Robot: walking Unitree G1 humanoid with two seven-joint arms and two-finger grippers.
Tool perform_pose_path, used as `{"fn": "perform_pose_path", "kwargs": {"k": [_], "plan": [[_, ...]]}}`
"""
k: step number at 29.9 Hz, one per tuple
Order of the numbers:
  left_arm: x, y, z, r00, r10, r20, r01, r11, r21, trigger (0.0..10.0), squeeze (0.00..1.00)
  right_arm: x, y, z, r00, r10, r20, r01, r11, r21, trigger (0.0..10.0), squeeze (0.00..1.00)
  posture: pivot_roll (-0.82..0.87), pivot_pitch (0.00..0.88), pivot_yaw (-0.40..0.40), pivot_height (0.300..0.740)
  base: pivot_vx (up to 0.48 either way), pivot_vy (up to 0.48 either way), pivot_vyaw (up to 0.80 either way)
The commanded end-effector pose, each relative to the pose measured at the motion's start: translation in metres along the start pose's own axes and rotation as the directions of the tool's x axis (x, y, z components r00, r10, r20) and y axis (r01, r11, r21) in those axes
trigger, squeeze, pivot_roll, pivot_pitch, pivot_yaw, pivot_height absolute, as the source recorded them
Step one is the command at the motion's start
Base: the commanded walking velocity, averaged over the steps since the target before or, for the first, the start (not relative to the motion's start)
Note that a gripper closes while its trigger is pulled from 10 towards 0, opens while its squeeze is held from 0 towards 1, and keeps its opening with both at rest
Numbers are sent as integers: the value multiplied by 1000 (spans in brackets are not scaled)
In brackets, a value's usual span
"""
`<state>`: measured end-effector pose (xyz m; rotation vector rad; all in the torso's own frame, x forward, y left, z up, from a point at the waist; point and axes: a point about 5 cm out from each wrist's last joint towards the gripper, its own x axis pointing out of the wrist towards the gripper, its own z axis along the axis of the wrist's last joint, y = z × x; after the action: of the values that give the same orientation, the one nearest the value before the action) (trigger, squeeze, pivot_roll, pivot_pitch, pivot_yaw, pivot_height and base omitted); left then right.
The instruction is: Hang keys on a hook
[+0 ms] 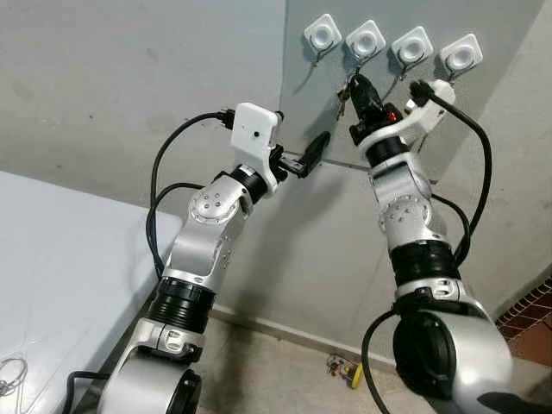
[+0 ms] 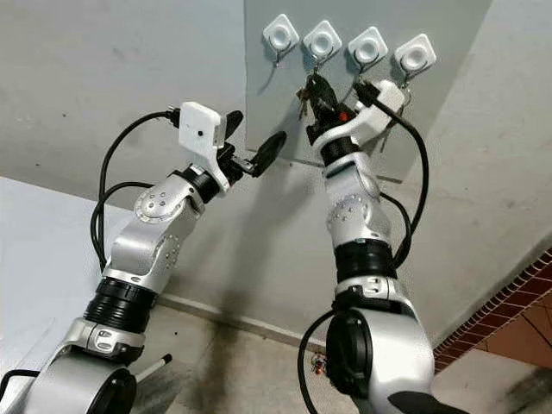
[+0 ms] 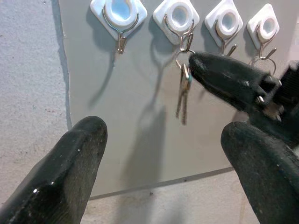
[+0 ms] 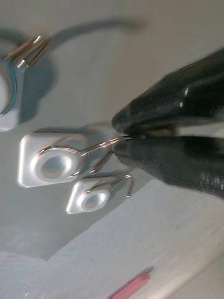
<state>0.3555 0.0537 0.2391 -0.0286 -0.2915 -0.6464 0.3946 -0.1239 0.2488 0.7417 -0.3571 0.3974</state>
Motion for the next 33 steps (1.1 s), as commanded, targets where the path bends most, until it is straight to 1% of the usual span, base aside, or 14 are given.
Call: {"fn": "perform_pose_path", "kwargs": {"k": [1,4,9,13,17,20,21,22,23,24,29,31,32,33], "plan": [[0,2,5,1000,11,10,-11,1000,11,10000,0,-7,-2,-3,1000,6,-2,-6,1000,-4,10000,1000,-14,16,-23,740,0,0,0],[-1,3,3,1000,18,7,-18,1000,17,10000,0,-12,-3,-5,1000,15,-5,-15,998,-54,10000,1000,-14,10,-20,740,0,0,0],[-3,3,-2,999,35,-6,-35,999,34,10000,0,-19,-6,-7,1000,19,-14,-20,998,-65,10000,1000,-14,10,-20,740,0,0,0],[-6,5,-13,997,65,-34,-64,996,56,10000,0,-28,-10,-9,1000,8,-28,-11,995,-97,10000,1000,-18,2,-16,740,0,0,0],[-11,4,-30,994,72,-79,-68,996,56,10000,0,-39,-18,-16,998,-23,-50,16,989,-144,10000,1000,-20,0,-14,740,0,0,0],[-17,4,-48,989,79,-126,-76,997,28,10000,0,-52,-31,-22,995,-83,-54,75,987,-140,10000,1000,-19,0,-12,740,0,0,0],[-17,4,-48,989,79,-126,-76,997,28,10000,0,-52,-31,-22,995,-83,-54,75,987,-140,10000,1000,-19,0,-12,740,0,0,0],[-19,4,-53,986,85,-141,-82,996,29,10000,0,-57,-35,-24,993,-104,-61,93,983,-156,10000,1000,-19,0,-12,740,0,0,0],[-24,4,-64,980,97,-174,-92,995,35,10000,0,-67,-44,-30,987,-139,-81,123,976,-182,10000,1000,-23,0,-6,740,0,0,0],[-24,4,-64,980,97,-174,-92,995,35,10000,0,-67,-44,-30,987,-139,-81,123,976,-182,10000,1000,-23,0,-6,740,0,0,0],[-35,3,-89,966,103,-236,-104,995,7,10000,0,-97,-65,-51,958,-237,-164,168,922,-348,10000,1000,-36,0,5,740,0,0,0],[-43,2,-104,952,114,-283,-120,993,-6,10000,0,-114,-73,-62,940,-274,-203,171,894,-413,10000,1000,-40,0,7,740,0,0,0],[-50,3,-116,940,135,-314,-145,989,-8,10000,0,-130,-80,-72,920,-312,-238,166,859,-485,10000,1000,-43,0,10,740,0,0,0],[-55,3,-123,930,153,-335,-168,986,-17,10000,0,-141,-85,-78,903,-339,-264,169,846,-506,10000,1000,-48,0,14,740,0,0,0]]}}
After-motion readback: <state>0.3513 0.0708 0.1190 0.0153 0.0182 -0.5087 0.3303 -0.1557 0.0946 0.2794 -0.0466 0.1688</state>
